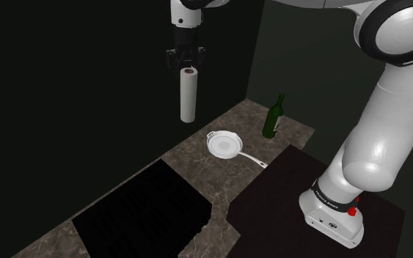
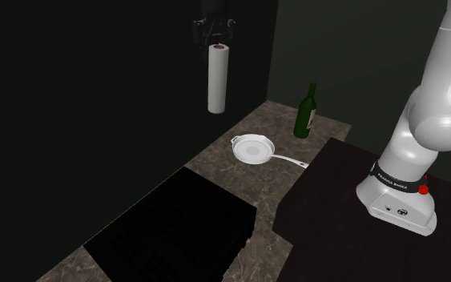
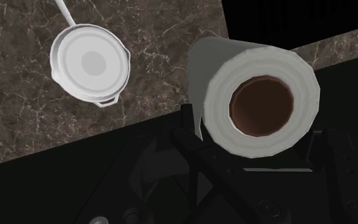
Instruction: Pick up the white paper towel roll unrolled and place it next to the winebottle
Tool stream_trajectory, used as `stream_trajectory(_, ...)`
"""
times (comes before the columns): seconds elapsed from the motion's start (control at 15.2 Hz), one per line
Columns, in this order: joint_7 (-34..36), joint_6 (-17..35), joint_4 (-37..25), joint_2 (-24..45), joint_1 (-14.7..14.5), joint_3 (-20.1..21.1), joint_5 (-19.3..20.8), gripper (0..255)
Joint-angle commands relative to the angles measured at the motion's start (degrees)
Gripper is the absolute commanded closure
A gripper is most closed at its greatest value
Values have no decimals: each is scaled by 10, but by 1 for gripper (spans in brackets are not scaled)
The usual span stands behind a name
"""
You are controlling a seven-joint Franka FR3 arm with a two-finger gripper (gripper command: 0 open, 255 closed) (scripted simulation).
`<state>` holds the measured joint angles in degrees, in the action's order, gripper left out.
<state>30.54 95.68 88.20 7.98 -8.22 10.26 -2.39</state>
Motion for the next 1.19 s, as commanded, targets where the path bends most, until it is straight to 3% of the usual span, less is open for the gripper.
stream_trajectory(0.0, 2, -16, -17, 1, -1, 1, 0, 255)
stream_trajectory(0.66, -109, 5, 145, -134, 56, -51, -18, 255)
stream_trajectory(1.12, -197, 4, 225, -209, 94, -103, -11, 255)
